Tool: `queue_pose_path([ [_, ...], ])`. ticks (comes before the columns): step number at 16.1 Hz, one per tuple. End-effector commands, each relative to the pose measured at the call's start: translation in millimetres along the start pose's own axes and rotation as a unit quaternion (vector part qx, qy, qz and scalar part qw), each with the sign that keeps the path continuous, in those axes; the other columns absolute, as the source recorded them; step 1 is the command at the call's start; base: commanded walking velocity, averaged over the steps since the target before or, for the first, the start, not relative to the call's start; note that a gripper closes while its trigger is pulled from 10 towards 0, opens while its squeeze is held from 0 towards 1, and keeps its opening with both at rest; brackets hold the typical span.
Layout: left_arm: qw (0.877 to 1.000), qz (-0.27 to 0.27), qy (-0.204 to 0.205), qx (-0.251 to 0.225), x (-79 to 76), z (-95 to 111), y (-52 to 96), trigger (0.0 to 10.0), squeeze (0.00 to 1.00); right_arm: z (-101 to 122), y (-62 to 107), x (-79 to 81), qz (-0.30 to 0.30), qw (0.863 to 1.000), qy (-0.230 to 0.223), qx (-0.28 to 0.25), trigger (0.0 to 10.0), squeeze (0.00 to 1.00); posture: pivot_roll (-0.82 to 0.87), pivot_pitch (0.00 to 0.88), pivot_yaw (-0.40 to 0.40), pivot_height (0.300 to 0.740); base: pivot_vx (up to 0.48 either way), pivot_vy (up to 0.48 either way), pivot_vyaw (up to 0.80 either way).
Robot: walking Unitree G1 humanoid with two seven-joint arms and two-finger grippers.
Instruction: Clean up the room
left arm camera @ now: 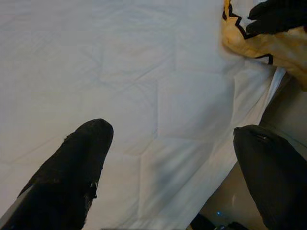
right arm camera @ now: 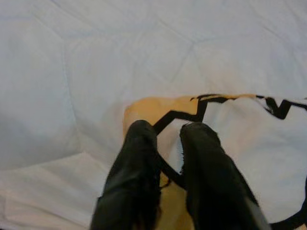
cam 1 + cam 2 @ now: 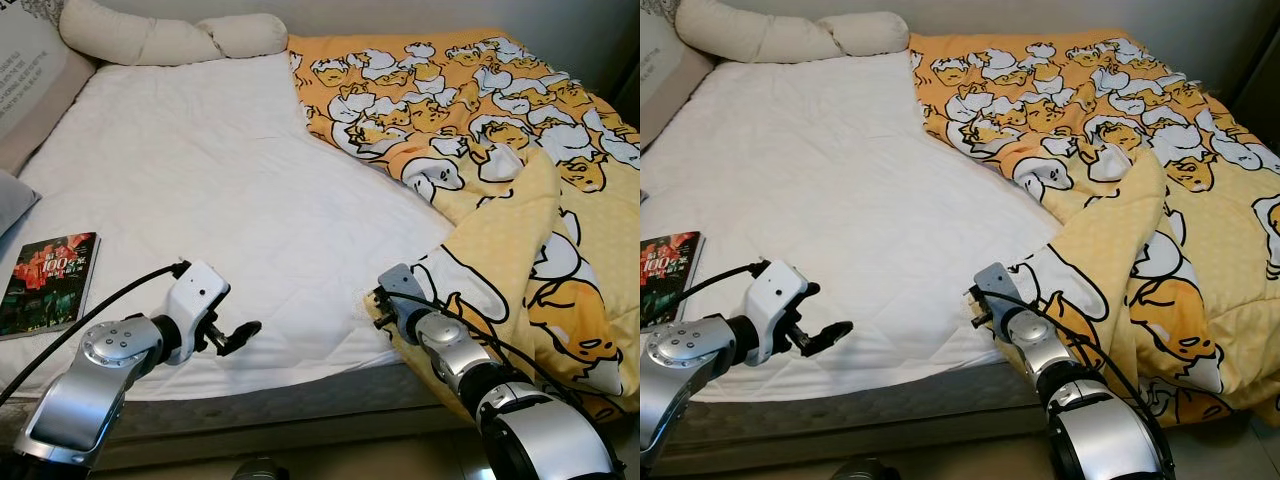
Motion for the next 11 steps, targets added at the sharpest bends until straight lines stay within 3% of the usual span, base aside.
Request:
queue_pose_path([
  [1, 1.000, 0.003, -0.003, 0.002, 2.6, 1, 4.2, 10.0, 0.00, 5, -1.4, -0.1, 0.000, 1.000, 0.007, 0.001, 10.0, 1.00, 0.22, 0.000, 0.039, 0.740, 0.000, 0.000, 0.00],
  [9, 1.000, -0.012, -0.002, 0.025, -6.3, -8, 14.6, 10.0, 0.00, -15, -0.6, 9.6, 0.001, 0.999, 0.010, 0.042, 10.0, 1.00, 0.24, 0.000, 0.074, 0.740, 0.000, 0.000, 0.00],
  [10, 0.999, -0.010, -0.004, 0.033, -6.7, -10, 21.8, 10.0, 0.00, -25, 1.2, 7.2, -0.013, 0.997, 0.034, 0.061, 10.0, 0.00, 0.29, 0.000, 0.073, 0.740, 0.000, 0.000, 0.00],
  [11, 0.999, -0.009, -0.004, 0.035, -6.7, -10, 23.7, 10.0, 0.00, -26, 1.6, 5.8, -0.018, 0.997, 0.040, 0.064, 10.0, 0.00, 0.29, 0.000, 0.073, 0.740, 0.000, 0.000, 0.00],
])
Point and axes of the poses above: a point about 5 cm out from each wrist's last joint towards the gripper, its own y axis pointing back from the gripper into the wrist, its own z axis along the axis of the wrist's last joint, x = y × z, the point moved 5 cm from there along -y, pointing out of the wrist towards the gripper
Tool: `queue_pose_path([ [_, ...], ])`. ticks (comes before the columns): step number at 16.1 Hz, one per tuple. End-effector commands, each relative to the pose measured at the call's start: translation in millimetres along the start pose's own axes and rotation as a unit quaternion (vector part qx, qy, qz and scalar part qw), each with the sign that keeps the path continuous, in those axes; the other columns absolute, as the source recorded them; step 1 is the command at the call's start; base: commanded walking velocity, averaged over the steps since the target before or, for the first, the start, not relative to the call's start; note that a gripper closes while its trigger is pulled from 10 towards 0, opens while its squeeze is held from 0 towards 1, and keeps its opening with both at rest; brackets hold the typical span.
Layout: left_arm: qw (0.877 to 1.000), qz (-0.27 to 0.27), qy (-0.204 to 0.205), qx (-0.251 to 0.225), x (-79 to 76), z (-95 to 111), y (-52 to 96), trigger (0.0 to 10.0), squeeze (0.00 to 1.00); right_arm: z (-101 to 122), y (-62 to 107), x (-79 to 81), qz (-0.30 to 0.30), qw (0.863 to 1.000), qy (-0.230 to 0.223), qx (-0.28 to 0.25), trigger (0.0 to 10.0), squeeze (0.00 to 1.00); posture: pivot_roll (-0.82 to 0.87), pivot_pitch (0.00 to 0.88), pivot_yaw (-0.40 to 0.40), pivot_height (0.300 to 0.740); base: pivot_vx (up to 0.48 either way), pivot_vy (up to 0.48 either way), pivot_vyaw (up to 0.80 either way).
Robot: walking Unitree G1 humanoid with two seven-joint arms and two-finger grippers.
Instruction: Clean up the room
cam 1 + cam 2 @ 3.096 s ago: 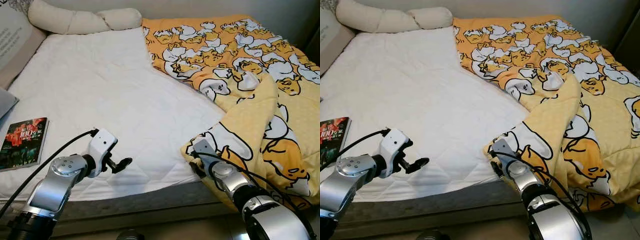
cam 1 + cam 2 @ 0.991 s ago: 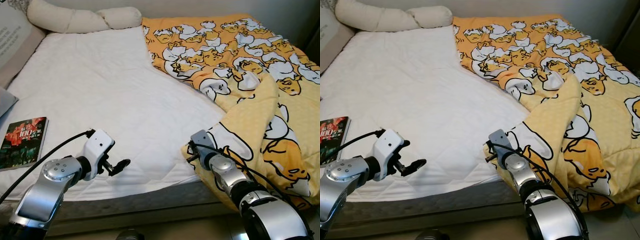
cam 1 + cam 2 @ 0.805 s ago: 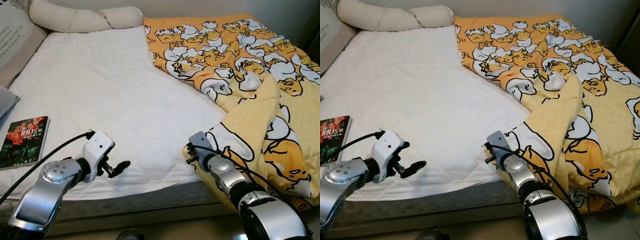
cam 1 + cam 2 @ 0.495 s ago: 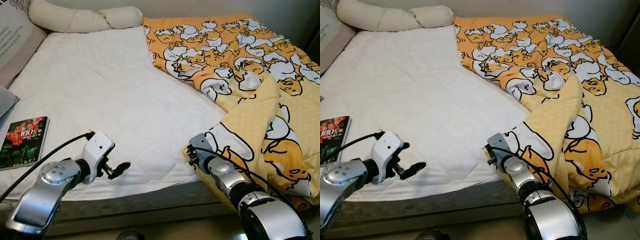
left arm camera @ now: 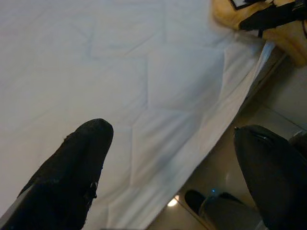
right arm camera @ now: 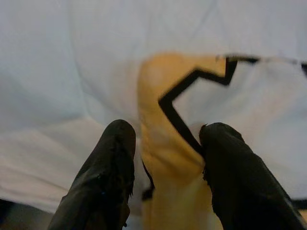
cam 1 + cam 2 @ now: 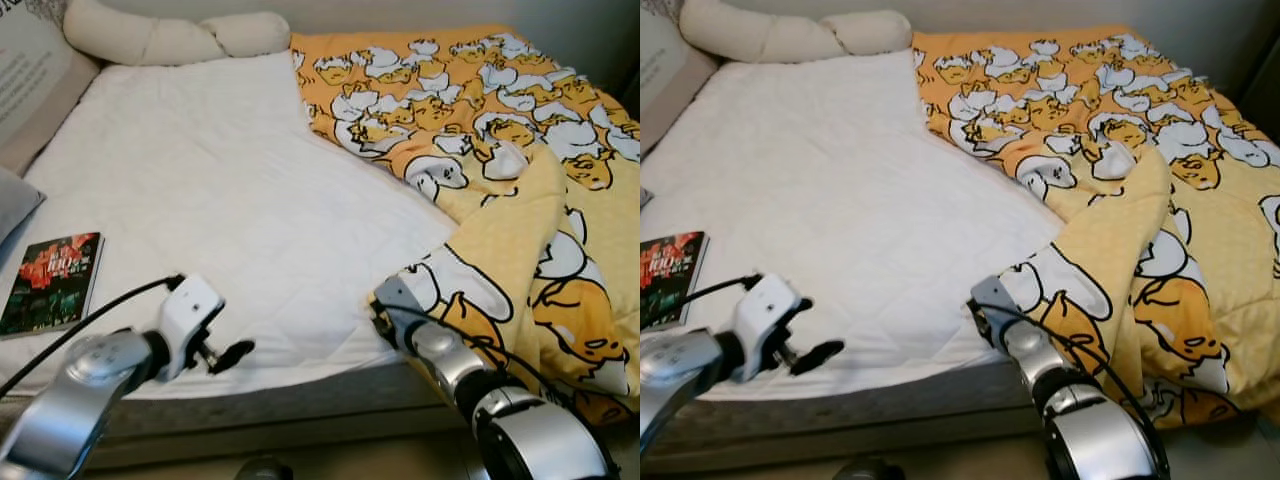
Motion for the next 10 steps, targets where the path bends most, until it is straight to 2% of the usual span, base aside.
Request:
queue_pose_path([
  [1, 1.000, 0.005, -0.001, 0.001, 3.4, 2, 5.3, 10.0, 0.00, -4, 0.2, -0.7, -0.007, 1.000, 0.009, 0.010, 10.0, 0.00, 0.29, 0.000, 0.073, 0.740, 0.000, 0.000, 0.00],
  [4, 1.000, 0.013, -0.002, 0.010, 3.2, -2, 22.9, 10.0, 0.00, -18, 3.1, -14.4, -0.047, 0.998, 0.031, 0.036, 10.0, 0.00, 0.36, 0.000, 0.070, 0.740, 0.000, 0.000, 0.00],
  [5, 1.000, 0.013, -0.002, 0.012, 2.1, -2, 25.0, 10.0, 0.00, -20, 3.4, -14.3, -0.045, 0.998, 0.027, 0.038, 6.7, 0.00, 0.36, 0.000, 0.069, 0.740, 0.000, 0.000, 0.00],
  [6, 1.000, 0.013, -0.001, 0.013, 1.3, -3, 26.1, 10.0, 0.00, -21, 3.6, -14.6, -0.045, 0.998, 0.025, 0.039, 2.2, 0.00, 0.36, 0.000, 0.068, 0.740, 0.000, 0.000, 0.00],
  [7, 1.000, 0.012, 0.000, 0.017, -0.4, -5, 28.1, 10.0, 0.00, -22, 4.0, -15.9, -0.046, 0.998, 0.020, 0.039, 0.0, 0.00, 0.36, 0.000, 0.069, 0.740, 0.000, 0.000, 0.00],
  [10, 1.000, 0.006, 0.001, 0.020, -3.9, -5, 28.6, 10.0, 0.00, -22, 4.3, -17.7, -0.047, 0.998, 0.020, 0.039, 0.0, 0.00, 0.36, 0.000, 0.073, 0.740, 0.000, 0.000, 0.00],
])
Point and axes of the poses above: a point about 5 cm out from each wrist's last joint towards the gripper, its own y axis pointing back from the gripper into the wrist, its own z axis along the axis of the wrist's last joint, x = y × z, the point moved 5 cm from there along -y, pointing out of the wrist towards the gripper
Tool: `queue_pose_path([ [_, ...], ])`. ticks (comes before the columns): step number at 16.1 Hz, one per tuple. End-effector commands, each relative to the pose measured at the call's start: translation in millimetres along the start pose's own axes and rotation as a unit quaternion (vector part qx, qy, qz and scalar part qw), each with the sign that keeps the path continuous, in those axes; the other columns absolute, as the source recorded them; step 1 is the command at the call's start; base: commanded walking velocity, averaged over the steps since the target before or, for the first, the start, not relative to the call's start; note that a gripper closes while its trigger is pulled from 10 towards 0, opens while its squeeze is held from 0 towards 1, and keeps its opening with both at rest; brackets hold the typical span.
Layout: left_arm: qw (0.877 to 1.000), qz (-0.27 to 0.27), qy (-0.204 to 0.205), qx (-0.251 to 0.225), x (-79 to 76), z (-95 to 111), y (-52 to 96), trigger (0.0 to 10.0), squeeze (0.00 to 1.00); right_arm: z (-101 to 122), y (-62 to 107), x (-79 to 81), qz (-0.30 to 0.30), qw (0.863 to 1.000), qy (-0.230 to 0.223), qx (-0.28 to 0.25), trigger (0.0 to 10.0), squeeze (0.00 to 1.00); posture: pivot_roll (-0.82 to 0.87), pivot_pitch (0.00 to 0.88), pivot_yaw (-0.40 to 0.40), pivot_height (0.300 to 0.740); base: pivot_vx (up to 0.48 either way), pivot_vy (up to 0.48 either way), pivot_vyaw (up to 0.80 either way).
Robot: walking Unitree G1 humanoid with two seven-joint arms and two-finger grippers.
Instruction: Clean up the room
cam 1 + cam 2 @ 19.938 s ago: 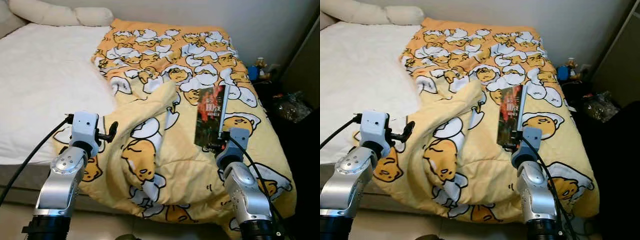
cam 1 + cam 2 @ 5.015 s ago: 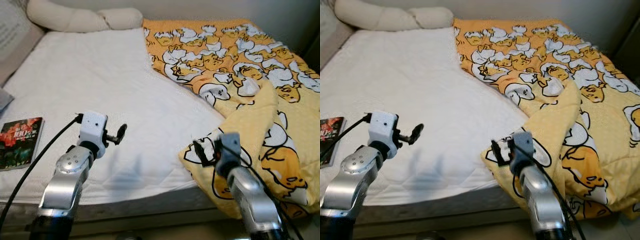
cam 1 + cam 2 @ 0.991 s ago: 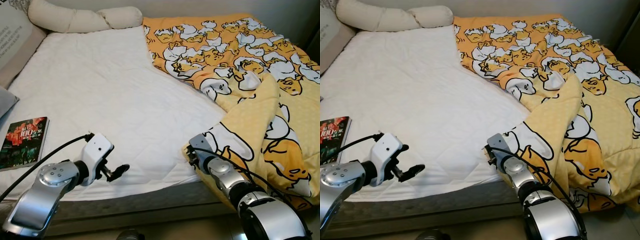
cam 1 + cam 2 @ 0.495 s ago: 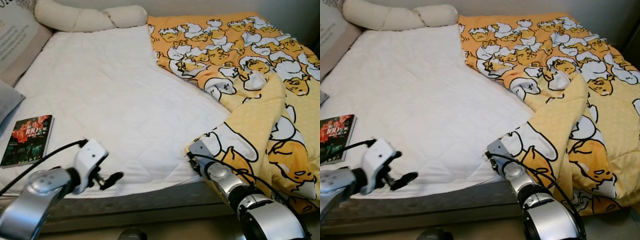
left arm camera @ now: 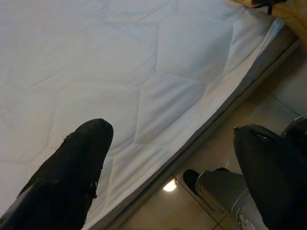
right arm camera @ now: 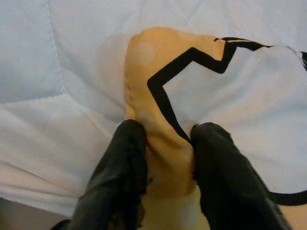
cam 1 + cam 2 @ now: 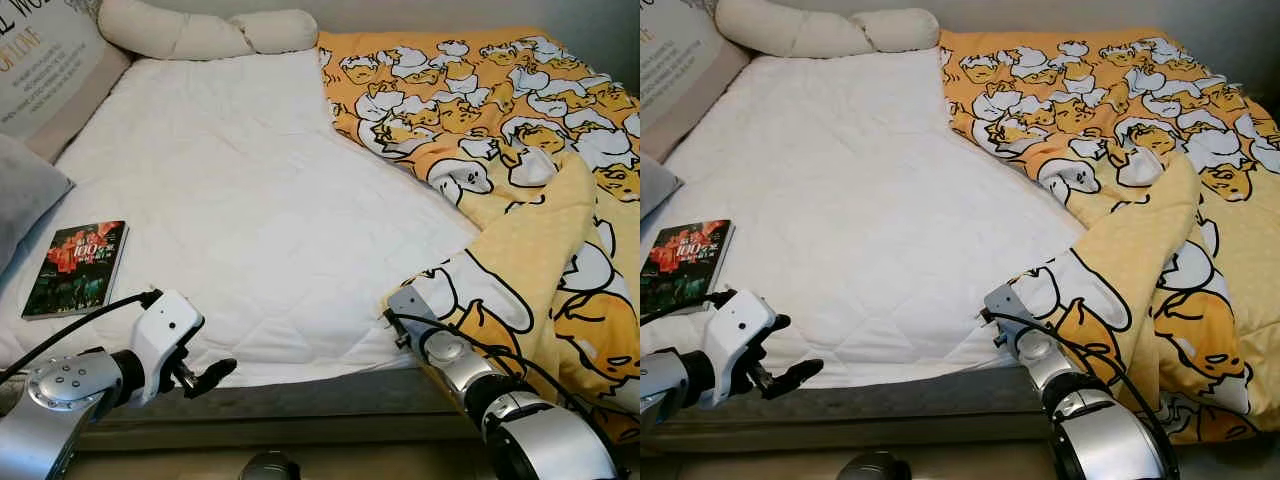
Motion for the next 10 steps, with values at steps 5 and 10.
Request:
queue_pose_path([
  [5, 1.000, -0.004, -0.008, 0.004, -0.1, 3.3, 2.9, 10.0, 0.00, -9.4, 1.2, -5.0, -0.009, 1.000, -0.014, 0.012, 0.0, 0.00, 0.35, 0.000, 0.090, 0.740, 0.000, 0.000, 0.00],
  [10, 1.000, -0.002, -0.005, 0.006, 0.4, 2.4, 5.6, 10.0, 0.00, -12.5, 1.9, -10.6, -0.015, 1.000, -0.017, 0.014, 0.0, 0.00, 0.37, 0.000, 0.059, 0.740, 0.000, 0.000, 0.00],
])
Point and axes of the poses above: a point about 5 cm out from each wrist's last joint towards the gripper, its own y axis pointing back from the gripper into the wrist, its own z axis along the axis of the wrist's last joint, x = y × z, the point moved 5 cm from there along -y, pointing out of the wrist towards the gripper
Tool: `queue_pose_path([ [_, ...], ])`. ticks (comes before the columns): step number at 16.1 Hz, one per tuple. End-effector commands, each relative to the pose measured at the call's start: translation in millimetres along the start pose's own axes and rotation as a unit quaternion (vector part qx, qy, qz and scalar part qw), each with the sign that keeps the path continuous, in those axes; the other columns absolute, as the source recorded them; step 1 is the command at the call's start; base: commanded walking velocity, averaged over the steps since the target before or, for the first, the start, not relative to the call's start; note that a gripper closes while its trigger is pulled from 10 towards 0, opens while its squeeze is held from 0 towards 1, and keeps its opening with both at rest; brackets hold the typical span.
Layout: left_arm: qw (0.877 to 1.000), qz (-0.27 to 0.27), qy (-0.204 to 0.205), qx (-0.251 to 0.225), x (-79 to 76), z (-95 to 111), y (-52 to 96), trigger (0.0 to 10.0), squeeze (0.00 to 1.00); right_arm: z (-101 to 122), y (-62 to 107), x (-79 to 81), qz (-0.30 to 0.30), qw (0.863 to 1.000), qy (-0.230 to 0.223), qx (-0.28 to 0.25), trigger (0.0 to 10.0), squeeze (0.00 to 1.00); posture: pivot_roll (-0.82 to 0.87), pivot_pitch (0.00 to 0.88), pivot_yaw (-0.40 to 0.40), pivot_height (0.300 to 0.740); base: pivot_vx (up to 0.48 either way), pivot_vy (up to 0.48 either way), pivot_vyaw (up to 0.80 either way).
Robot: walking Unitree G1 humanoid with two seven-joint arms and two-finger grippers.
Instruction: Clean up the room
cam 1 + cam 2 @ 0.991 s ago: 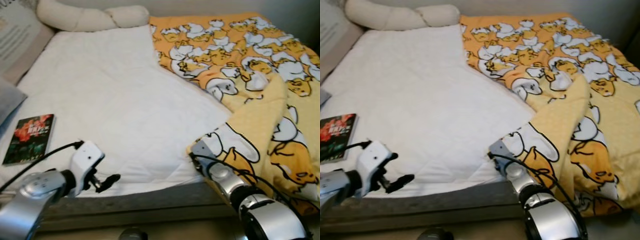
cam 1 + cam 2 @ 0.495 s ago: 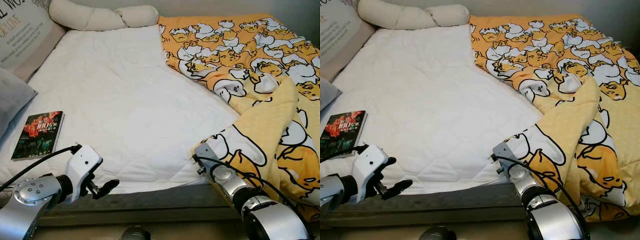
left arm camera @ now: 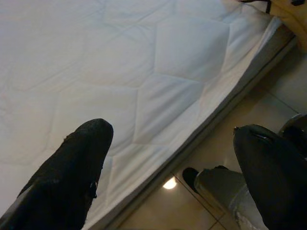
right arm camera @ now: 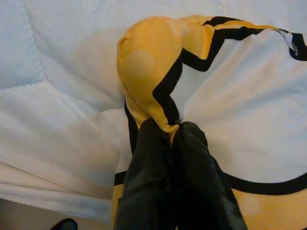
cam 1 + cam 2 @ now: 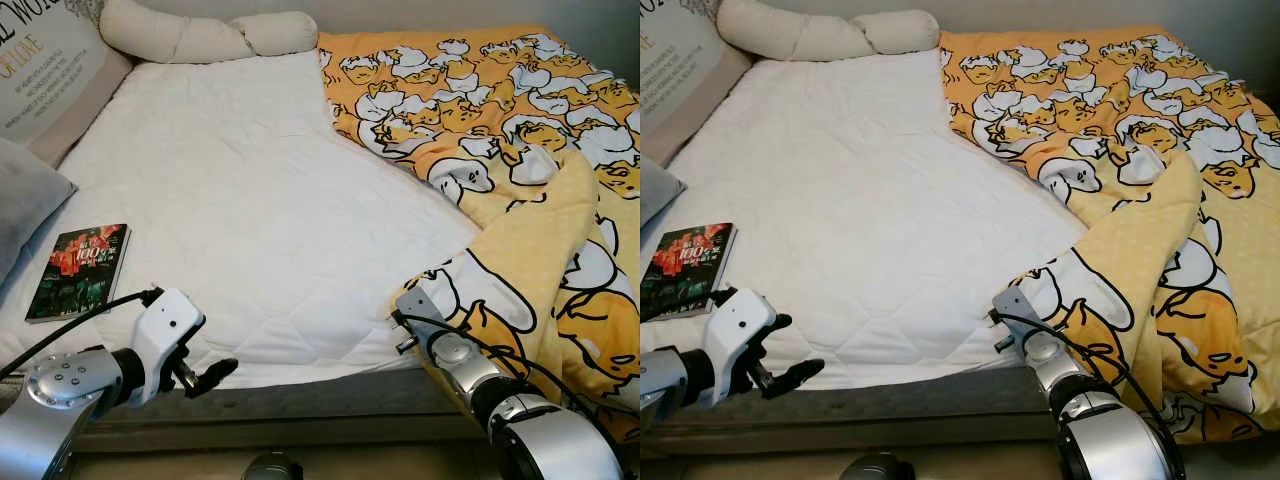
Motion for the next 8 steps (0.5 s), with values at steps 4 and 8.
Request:
queue_pose_path([
  [4, 1.000, 0.003, -0.005, -0.007, 2.6, 5, -3.0, 10.0, 0.00, 22, 1.6, 1.6, 0.061, 0.994, -0.072, -0.059, 0.0, 0.00, 0.34, 0.000, 0.059, 0.740, 0.000, 0.000, 0.00],
  [8, 1.000, -0.008, -0.006, -0.023, 0.1, 12, -16.3, 10.0, 0.00, 17, 18.0, 32.5, 0.242, 0.964, -0.048, -0.103, 0.0, 0.00, 0.28, 0.000, 0.065, 0.740, 0.000, 0.000, 0.00],
])
Point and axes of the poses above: a point about 5 cm out from each wrist's last joint towards the gripper, its own y axis pointing back from the gripper into the wrist, its own z axis along the axis of the wrist's last joint, x = y × z, the point moved 5 cm from there along -y, pointing out of the wrist towards the gripper
